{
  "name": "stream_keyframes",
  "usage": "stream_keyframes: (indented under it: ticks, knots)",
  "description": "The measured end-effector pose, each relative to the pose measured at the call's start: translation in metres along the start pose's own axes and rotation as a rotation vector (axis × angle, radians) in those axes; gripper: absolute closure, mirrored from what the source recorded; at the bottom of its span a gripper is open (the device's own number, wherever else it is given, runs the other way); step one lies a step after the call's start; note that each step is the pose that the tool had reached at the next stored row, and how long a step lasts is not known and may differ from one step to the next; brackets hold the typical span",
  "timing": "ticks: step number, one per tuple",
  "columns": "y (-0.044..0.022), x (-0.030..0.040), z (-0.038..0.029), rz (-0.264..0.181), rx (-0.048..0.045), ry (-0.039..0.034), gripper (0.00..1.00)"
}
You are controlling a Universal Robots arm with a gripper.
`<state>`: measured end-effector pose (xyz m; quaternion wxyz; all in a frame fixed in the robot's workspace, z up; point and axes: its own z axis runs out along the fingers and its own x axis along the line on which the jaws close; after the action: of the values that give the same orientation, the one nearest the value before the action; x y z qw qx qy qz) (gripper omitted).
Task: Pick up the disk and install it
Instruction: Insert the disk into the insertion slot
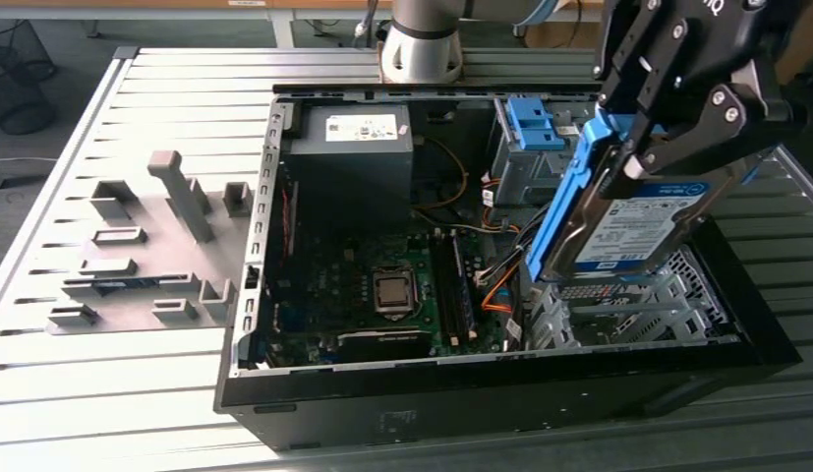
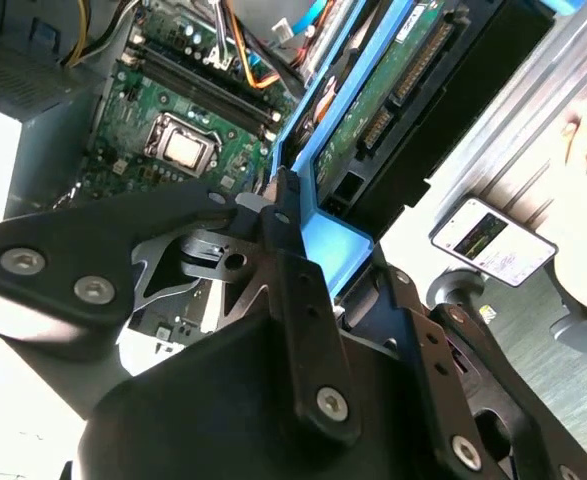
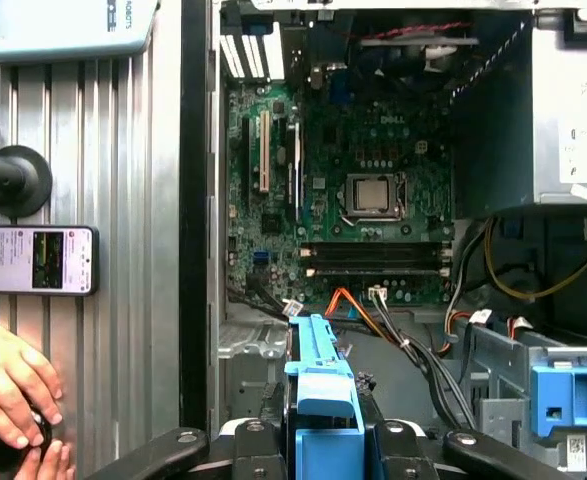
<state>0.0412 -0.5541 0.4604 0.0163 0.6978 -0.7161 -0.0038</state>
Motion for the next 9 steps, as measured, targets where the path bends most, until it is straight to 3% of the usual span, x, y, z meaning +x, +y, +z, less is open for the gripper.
stream_keyframes:
  ticks: [5, 9]
  knots:
    - [-0.0124, -0.0001, 0.0030, 0.000, 0.0000, 0.0001, 0.64]
    - [-0.0135, 0.0000, 0.0038, 0.000, -0.0001, 0.0000, 0.64]
